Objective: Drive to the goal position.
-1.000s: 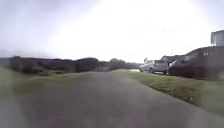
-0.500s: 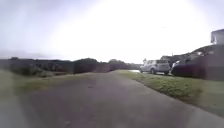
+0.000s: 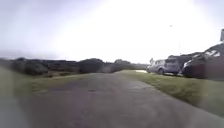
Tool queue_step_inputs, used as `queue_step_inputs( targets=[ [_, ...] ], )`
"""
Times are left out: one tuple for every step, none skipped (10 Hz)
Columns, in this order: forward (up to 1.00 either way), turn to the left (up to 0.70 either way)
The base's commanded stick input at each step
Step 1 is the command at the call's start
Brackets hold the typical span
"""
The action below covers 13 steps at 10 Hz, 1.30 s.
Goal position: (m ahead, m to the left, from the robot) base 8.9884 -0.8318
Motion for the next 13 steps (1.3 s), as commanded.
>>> queue_step_inputs(
  targets=[
    [1.00,0.00],
    [1.00,0.00],
    [1.00,0.00],
    [1.00,0.00],
    [1.00,0.00],
    [1.00,0.00],
    [1.00,0.00],
    [1.00,0.00],
    [1.00,0.00],
    [1.00,0.00],
    [1.00,0.00],
    [1.00,0.00],
    [1.00,0.00]
  ],
)
